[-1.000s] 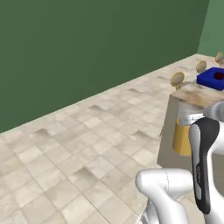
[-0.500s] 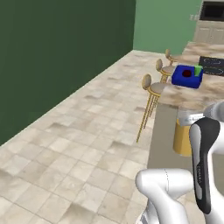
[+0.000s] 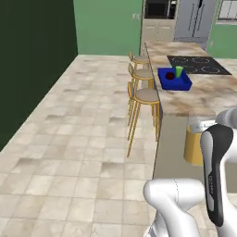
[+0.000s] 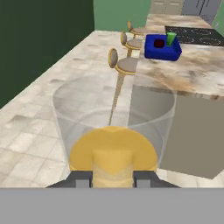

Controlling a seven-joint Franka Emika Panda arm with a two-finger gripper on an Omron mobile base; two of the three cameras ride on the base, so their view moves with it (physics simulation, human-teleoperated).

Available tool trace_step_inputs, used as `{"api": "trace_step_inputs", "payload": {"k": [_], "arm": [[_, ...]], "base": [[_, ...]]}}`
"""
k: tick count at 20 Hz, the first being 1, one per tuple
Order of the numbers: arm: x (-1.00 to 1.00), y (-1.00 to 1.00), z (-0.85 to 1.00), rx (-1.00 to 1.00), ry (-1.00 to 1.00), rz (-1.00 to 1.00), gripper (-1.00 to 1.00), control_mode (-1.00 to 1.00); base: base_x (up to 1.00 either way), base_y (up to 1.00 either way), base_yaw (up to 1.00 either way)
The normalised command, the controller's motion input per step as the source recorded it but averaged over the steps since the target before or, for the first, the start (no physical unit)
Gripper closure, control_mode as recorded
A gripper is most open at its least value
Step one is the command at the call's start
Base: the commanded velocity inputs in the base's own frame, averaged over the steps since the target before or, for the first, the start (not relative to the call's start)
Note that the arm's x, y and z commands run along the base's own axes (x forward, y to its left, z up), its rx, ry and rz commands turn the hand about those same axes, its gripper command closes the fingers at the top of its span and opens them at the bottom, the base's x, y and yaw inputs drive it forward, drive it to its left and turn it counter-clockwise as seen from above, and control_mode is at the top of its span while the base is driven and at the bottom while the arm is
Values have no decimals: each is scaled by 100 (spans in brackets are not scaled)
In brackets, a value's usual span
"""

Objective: There is a tray on the dining counter. Grab the cup, mug, and pitcher and place them on the tray. The pitcher may be placed next to the tray if it cannot fit the tray.

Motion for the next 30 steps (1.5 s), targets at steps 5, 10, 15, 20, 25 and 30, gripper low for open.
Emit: {"api": "trace_step_inputs", "payload": {"k": [5,10,15,20,25,30], "arm": [[0,0,0,0,0,0,100,100],[0,0,0,0,0,0,100,100],[0,0,0,0,0,0,100,100],[0,0,0,0,0,0,100,100],[0,0,0,0,0,0,100,100],[0,0,0,0,0,0,100,100]], "base": [[80,100,-61],[80,100,-61],[51,100,-58],[54,100,-56],[61,100,-57],[51,99,-56]]}}
